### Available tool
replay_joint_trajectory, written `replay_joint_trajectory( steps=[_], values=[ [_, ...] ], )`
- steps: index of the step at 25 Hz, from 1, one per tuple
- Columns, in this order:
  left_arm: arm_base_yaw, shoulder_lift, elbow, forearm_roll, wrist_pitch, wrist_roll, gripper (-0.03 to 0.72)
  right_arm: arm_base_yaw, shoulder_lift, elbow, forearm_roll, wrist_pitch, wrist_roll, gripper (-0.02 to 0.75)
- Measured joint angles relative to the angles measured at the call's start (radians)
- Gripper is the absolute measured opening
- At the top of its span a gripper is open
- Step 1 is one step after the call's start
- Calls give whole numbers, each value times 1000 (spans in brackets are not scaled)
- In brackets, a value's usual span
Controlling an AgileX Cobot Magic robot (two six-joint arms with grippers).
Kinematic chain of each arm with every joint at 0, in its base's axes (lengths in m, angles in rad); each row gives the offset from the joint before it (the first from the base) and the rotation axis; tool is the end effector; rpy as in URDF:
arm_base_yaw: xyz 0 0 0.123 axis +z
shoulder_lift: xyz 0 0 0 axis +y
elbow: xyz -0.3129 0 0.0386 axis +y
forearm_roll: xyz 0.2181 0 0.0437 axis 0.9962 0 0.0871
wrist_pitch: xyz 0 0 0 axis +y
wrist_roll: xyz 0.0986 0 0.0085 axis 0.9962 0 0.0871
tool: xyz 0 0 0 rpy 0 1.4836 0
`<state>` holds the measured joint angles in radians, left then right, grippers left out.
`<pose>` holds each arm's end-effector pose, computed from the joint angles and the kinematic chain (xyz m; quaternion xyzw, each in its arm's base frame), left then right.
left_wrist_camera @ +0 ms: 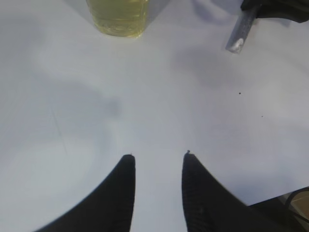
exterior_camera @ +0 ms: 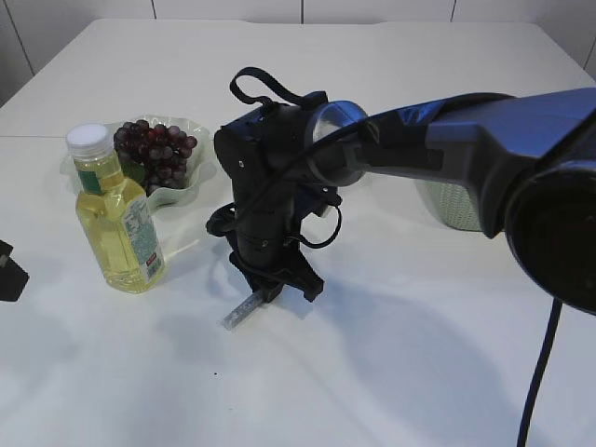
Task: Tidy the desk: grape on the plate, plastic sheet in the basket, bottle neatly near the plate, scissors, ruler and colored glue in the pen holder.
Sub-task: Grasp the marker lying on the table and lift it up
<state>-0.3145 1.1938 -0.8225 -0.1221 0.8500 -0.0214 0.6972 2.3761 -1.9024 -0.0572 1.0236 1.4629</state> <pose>0.1700 -0.0648 0.3005 0.1132 0.9683 -0.0889 0.2042 0.3727 0.3059 0.1538 0.3603 0.9290 0.0587 0.0603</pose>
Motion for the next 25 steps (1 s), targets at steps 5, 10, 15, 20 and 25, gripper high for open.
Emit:
replay_joint_trajectory(
  steps=[5,10,15,20,25],
  values=[
    [0,0,0,0,0,0,239,0,0,-2,2,2,-5,111],
    [0,0,0,0,0,0,239,0,0,-2,8,7,-41,73],
    [0,0,0,0,0,0,239,0,-2,-2,18,11,-204,71],
    [0,0,0,0,0,0,239,0,-47,-2,21,11,-444,70],
    [0,0,0,0,0,0,239,-13,-116,-2,41,11,-697,70]
  ],
)
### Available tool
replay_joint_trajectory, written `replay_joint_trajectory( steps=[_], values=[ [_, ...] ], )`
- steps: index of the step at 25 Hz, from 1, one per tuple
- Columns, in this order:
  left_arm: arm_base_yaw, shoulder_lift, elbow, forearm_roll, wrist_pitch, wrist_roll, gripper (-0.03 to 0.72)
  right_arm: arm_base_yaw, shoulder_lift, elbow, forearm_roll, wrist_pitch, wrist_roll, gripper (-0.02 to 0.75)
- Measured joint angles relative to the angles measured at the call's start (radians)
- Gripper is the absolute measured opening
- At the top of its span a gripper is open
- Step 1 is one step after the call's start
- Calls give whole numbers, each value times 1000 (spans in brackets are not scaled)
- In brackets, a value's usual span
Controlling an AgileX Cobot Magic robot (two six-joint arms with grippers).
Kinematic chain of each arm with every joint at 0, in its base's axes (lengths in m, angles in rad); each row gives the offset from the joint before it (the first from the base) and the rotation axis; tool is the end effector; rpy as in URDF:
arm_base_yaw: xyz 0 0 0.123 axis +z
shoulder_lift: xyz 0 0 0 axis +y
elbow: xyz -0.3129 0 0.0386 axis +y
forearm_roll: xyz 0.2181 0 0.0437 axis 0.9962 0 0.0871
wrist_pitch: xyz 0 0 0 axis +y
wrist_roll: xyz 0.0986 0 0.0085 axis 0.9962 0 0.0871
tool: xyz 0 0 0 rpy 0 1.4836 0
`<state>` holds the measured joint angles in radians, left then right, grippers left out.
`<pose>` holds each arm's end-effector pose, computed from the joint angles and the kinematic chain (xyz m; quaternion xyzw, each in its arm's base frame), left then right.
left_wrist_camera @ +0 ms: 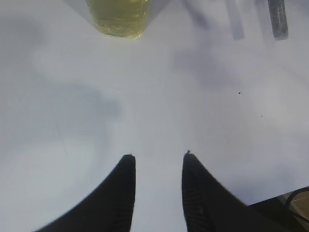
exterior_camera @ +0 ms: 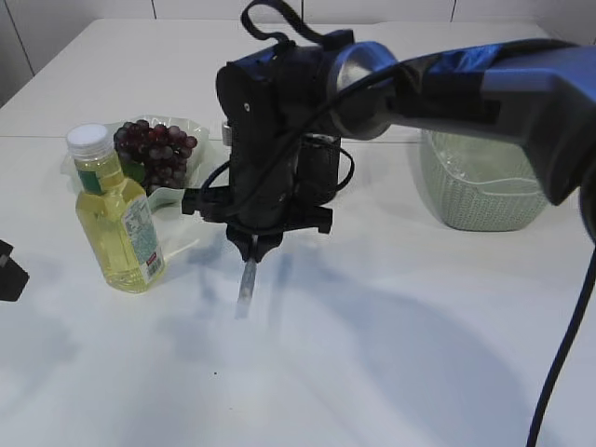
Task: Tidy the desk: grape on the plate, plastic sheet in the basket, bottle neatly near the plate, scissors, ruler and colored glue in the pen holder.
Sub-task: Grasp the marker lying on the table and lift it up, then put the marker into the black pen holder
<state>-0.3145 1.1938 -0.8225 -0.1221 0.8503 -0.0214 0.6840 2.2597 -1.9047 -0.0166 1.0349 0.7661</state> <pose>0.1700 -0.0648 0.3005 0.1132 0.9683 -0.0888 0.2041 0.3687 0.2987 0.2097 0.0374 0.9903 0.0829 0.1051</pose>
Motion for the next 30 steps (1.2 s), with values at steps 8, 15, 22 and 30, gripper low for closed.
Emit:
replay_joint_trajectory(
  steps=[8,15,22,30],
  values=[
    [0,0,0,-2,0,0,239,-145,-81,0,380,93,-549,70],
    [0,0,0,-2,0,0,239,-301,-166,0,645,86,-869,69],
    [0,0,0,-4,31,0,239,-463,-201,0,1041,105,-1300,69],
    [0,0,0,-13,86,0,239,-549,-201,0,1430,85,-1768,69]
  ],
)
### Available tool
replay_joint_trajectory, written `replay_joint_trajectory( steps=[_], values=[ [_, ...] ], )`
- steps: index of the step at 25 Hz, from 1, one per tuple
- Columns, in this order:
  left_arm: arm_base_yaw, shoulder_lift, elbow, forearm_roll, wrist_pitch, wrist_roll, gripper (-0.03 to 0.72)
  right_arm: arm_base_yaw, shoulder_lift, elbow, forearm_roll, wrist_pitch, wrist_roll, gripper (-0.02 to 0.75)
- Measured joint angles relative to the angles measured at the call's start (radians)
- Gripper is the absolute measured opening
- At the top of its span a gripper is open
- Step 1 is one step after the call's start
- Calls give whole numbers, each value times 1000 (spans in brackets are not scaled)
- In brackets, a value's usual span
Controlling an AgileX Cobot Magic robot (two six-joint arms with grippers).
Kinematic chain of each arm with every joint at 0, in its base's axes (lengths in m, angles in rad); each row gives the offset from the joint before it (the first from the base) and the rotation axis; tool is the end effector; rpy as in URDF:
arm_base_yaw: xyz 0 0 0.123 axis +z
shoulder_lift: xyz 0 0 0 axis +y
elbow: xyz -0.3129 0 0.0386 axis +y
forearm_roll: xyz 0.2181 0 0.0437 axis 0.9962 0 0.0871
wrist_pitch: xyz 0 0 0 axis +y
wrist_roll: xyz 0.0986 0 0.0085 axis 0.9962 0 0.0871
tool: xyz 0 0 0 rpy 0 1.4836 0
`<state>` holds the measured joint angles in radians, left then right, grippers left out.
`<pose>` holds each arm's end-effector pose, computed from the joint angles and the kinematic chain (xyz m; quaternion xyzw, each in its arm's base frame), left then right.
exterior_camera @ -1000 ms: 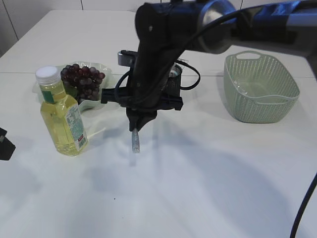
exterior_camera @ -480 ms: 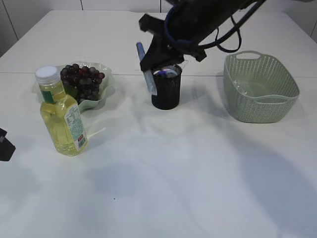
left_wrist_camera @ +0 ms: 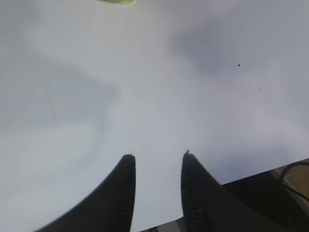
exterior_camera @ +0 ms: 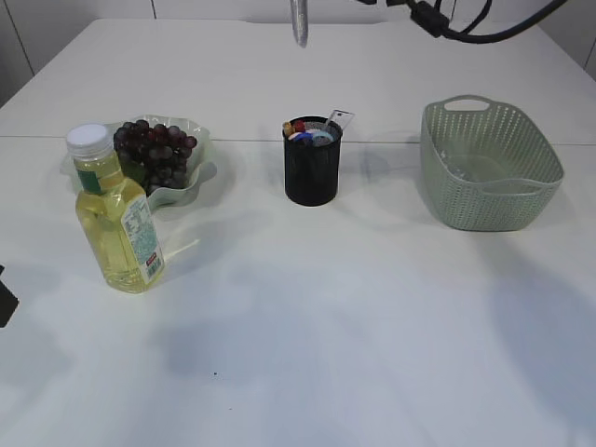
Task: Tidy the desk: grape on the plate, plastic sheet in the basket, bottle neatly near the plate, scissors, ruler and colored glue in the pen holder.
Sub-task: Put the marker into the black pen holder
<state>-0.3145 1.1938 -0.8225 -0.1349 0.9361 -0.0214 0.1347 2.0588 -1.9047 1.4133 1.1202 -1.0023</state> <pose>0.1620 -0.0640 0.2974 0.1139 0.9763 -0.0886 0.1615 0.4291 0.1470 0.3742 -0.2619 0.7186 0.5086 0.3954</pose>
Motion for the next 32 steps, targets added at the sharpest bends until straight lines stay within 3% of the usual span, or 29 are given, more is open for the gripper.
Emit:
replay_joint_trajectory(
  steps=[14,22,26,32],
  values=[
    [0,0,0,-69,20,0,239,0,97,0,44,-133,-512,69],
    [0,0,0,-77,20,0,239,0,240,0,317,-156,-894,69],
    [0,0,0,-77,20,0,239,0,257,0,340,-213,-1056,69],
    [0,0,0,-77,20,0,239,0,259,0,353,-321,-1097,69]
  ],
)
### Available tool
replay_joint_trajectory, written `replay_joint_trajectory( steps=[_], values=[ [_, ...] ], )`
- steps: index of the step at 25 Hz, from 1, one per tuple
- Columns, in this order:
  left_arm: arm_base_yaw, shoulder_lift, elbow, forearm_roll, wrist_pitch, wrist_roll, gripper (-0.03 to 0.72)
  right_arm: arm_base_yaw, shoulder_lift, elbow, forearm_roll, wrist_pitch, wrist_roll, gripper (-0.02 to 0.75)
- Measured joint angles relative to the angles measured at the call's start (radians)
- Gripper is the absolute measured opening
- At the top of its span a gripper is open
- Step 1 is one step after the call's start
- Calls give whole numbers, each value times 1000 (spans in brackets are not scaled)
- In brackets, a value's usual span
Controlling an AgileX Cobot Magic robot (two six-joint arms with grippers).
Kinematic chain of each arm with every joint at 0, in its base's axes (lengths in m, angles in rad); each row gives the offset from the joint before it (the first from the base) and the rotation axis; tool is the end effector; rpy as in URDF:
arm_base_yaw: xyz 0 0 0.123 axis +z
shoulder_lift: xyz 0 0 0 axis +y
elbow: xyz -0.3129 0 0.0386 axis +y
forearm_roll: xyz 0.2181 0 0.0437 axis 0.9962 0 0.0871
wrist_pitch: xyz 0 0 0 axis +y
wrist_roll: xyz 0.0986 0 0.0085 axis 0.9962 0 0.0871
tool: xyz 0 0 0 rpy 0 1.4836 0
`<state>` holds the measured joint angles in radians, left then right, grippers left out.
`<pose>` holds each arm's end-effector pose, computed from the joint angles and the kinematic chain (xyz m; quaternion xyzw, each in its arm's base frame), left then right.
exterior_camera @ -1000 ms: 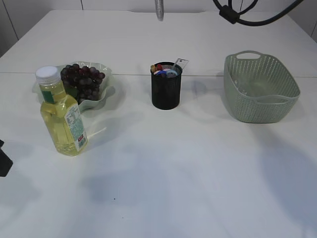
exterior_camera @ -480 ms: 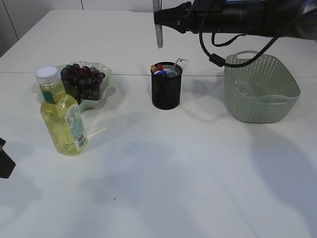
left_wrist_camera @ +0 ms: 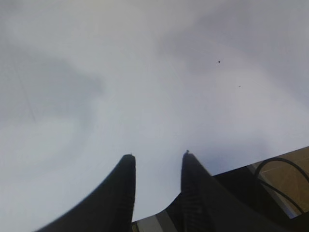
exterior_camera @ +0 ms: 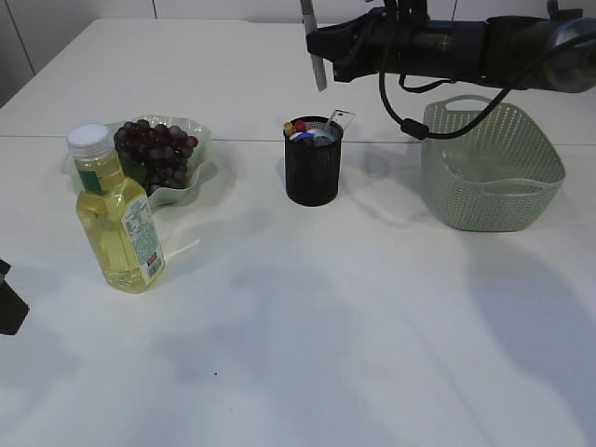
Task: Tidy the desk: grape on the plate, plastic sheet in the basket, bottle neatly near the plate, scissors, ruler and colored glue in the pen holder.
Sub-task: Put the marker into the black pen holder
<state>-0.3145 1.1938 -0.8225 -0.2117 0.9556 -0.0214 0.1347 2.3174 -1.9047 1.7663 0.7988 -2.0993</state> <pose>0.1586 -0.0695 0.2978 0.0978 0.9770 -0.1212 0.1457 0.5138 0.1399 0.2700 -0.3796 0.6336 0.2491 0.6264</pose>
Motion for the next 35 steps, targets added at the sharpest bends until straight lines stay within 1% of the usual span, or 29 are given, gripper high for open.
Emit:
replay_joint_trajectory(
  steps=[14,18,27,33,35],
  values=[
    [0,0,0,2,-22,0,239,0,70,2,6,4,4,73],
    [0,0,0,4,-22,0,239,0,70,2,6,5,4,88],
    [0,0,0,7,-22,0,239,0,82,2,6,22,25,154],
    [0,0,0,7,-20,0,239,0,82,2,6,24,35,244],
    [0,0,0,7,-20,0,239,0,82,2,6,24,38,259]
  ],
)
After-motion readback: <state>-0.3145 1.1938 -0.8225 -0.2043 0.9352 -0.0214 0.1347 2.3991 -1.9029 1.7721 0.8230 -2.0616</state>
